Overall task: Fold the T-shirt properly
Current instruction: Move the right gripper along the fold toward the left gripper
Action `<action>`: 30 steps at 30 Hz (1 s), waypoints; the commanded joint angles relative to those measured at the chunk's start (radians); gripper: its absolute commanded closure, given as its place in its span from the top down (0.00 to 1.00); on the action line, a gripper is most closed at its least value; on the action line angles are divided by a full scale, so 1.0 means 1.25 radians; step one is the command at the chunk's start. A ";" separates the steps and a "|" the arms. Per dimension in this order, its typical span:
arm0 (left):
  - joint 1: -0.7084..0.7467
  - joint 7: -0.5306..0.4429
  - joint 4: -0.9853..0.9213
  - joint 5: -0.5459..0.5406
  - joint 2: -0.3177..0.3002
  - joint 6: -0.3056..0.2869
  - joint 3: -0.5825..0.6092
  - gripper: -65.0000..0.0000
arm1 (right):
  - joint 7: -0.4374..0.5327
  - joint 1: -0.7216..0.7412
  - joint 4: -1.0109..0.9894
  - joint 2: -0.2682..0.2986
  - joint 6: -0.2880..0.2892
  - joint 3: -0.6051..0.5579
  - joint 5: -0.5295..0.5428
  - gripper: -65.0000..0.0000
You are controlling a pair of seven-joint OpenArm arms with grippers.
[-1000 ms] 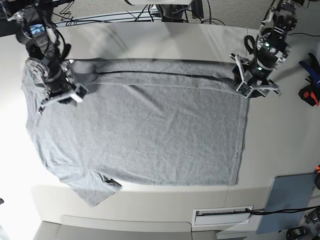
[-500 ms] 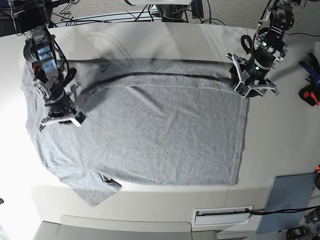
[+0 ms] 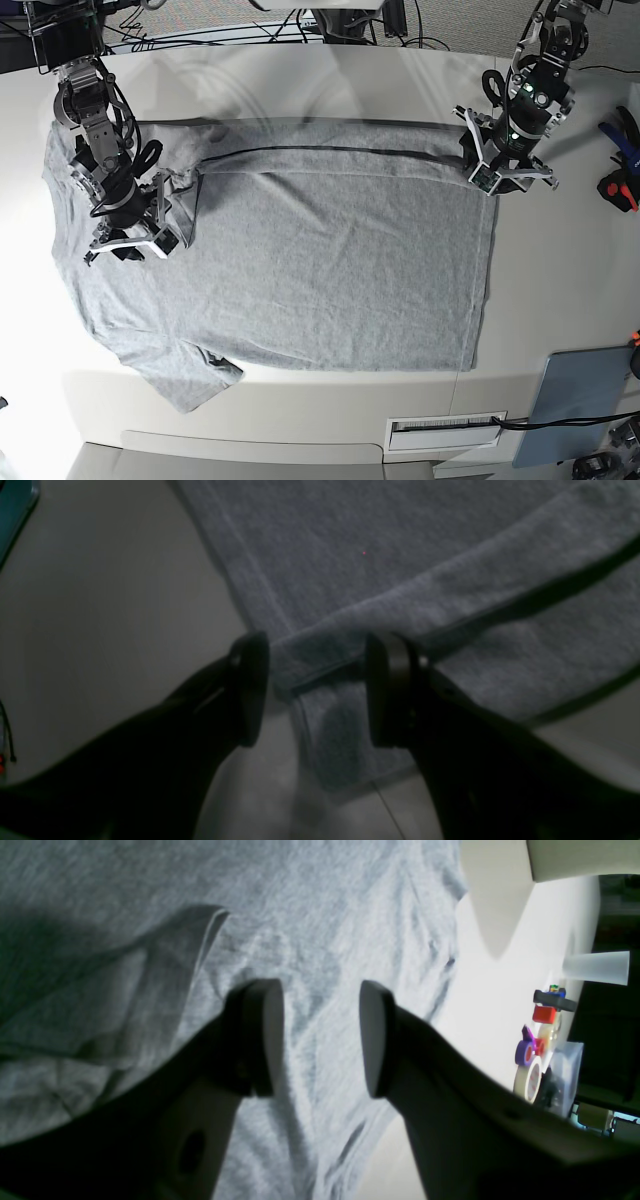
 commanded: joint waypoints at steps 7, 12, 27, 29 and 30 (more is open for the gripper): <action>-0.004 -0.009 0.013 0.006 -0.011 0.008 -0.007 0.49 | -0.098 0.005 0.042 0.013 -0.035 0.009 0.084 0.37; -0.004 -0.009 0.013 0.006 -0.011 0.008 -0.007 0.49 | -0.121 -0.047 0.065 0.018 -0.018 0.009 0.092 0.06; -0.004 -0.010 0.013 0.006 -0.011 0.008 -0.007 0.49 | -0.051 -0.103 -0.011 -0.024 0.071 0.008 0.079 0.00; -0.004 -0.013 0.013 0.006 -0.011 0.009 -0.007 0.49 | -0.045 -0.092 -0.025 -0.041 0.071 0.008 0.078 0.00; -0.004 -0.015 0.013 0.006 -0.011 0.008 -0.007 0.49 | -0.034 -0.087 -0.025 -0.048 0.071 0.008 0.078 0.00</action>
